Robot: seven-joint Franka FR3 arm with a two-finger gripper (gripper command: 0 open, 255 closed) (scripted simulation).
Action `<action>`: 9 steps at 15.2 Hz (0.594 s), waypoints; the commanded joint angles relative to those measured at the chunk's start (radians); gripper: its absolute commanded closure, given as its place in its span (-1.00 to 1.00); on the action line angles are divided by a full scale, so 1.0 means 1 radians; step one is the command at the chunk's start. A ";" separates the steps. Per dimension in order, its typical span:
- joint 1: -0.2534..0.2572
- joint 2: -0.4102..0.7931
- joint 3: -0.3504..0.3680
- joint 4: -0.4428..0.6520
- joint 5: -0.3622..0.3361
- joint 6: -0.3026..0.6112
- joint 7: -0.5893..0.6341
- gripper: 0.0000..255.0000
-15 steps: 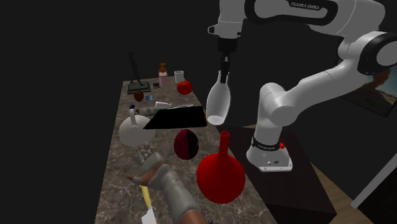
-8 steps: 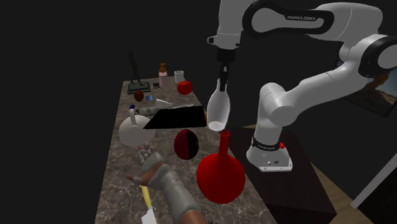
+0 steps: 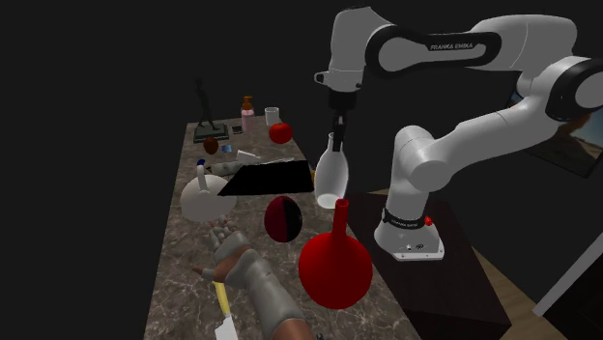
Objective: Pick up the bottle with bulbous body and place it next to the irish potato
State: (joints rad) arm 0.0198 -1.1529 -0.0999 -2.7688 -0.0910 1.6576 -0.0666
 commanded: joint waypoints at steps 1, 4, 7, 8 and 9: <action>-0.001 -0.010 -0.001 -0.032 -0.002 0.023 0.001 1.00; -0.004 -0.018 -0.005 -0.076 -0.006 0.058 0.001 1.00; -0.007 -0.024 -0.010 -0.118 -0.011 0.095 0.001 1.00; -0.008 -0.026 -0.011 -0.132 -0.013 0.107 0.001 1.00; -0.009 -0.027 -0.013 -0.146 -0.014 0.120 0.001 1.00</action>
State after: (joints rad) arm 0.0107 -1.1742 -0.1132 -2.8980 -0.1052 1.7653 -0.0669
